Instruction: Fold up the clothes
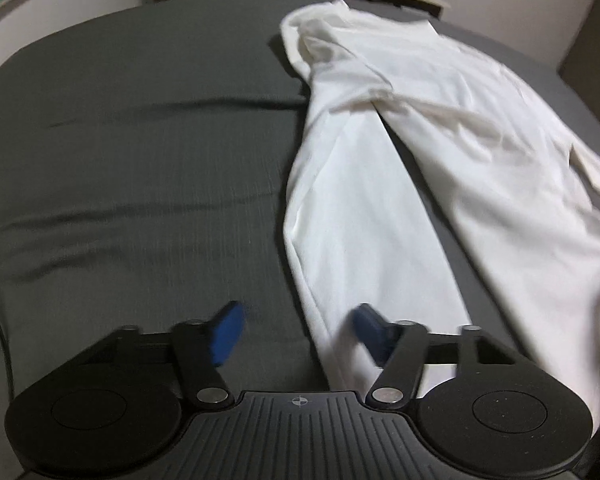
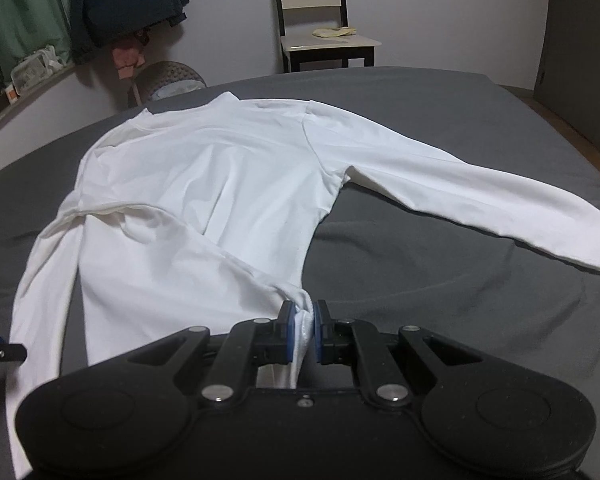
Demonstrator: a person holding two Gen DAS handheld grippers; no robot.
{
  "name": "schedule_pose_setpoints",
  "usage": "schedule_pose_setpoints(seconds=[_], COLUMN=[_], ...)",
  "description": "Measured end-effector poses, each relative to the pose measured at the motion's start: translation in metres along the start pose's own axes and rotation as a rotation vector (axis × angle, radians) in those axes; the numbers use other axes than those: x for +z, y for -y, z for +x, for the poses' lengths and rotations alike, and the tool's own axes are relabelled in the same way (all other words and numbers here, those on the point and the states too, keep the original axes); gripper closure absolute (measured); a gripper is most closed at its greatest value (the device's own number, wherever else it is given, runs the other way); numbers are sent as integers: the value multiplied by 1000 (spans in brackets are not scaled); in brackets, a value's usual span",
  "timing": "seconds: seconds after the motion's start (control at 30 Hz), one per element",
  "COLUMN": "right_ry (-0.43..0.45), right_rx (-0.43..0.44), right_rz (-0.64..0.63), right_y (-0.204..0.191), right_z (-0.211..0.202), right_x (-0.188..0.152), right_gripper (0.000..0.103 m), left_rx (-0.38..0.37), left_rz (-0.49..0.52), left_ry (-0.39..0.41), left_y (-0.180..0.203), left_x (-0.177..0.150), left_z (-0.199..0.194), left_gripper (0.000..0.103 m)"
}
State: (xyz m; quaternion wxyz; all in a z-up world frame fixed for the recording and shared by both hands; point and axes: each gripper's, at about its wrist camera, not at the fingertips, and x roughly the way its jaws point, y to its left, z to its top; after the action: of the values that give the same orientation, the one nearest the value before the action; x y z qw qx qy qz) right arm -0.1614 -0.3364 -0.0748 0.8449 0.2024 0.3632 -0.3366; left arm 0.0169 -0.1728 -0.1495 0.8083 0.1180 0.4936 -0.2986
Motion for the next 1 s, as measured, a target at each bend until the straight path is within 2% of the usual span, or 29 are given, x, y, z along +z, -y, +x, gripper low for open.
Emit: schedule_pose_setpoints(seconds=[0.07, 0.13, 0.17, 0.2, 0.23, 0.27, 0.37, 0.43, 0.5, 0.63, 0.73, 0.87, 0.93, 1.0], right_ry=[3, 7, 8, 9, 9, 10, 14, 18, 26, 84, 114, 102, 91, 83], right_rx=[9, 18, 23, 27, 31, 35, 45, 55, 75, 163, 192, 199, 198, 199], right_rz=[1, 4, 7, 10, 13, 15, 22, 28, 31, -10, -29, 4, 23, 39], right_y=[1, 2, 3, 4, 5, 5, 5, 5, 6, -1, -5, 0, 3, 6], right_z=[-2, -5, -6, -6, -7, -7, -8, -9, -11, -26, -33, -29, -27, -26], right_x=[0, 0, 0, 0, -1, 0, 0, 0, 0, -2, -2, 0, 1, 0], right_gripper=[93, 93, 93, 93, 93, 93, 93, 93, 93, 93, 93, 93, 93, 93], left_rx=[-19, -50, -65, -80, -94, -109, -86, -30, 74, 396, 483, 337, 293, 268], left_rz=[-30, -54, -67, -80, -93, -106, -124, -142, -108, 65, 284, 623, 794, 892], left_ry=[9, 5, 0, -5, -9, -14, -1, 57, 166, 433, 581, 484, 358, 211], left_y=[-7, -9, -9, -9, -8, -8, -5, -4, 1, 15, 49, 123, 157, 176], left_x=[-1, -2, -3, -3, -4, -4, -3, 2, 10, 24, 15, -37, -69, -94], left_z=[-5, -7, -6, -6, -5, -5, -7, -18, -38, -85, -110, -92, -65, -34], left_gripper=[67, 68, 75, 91, 99, 101, 101, 101, 101, 101, 102, 101, 101, 101])
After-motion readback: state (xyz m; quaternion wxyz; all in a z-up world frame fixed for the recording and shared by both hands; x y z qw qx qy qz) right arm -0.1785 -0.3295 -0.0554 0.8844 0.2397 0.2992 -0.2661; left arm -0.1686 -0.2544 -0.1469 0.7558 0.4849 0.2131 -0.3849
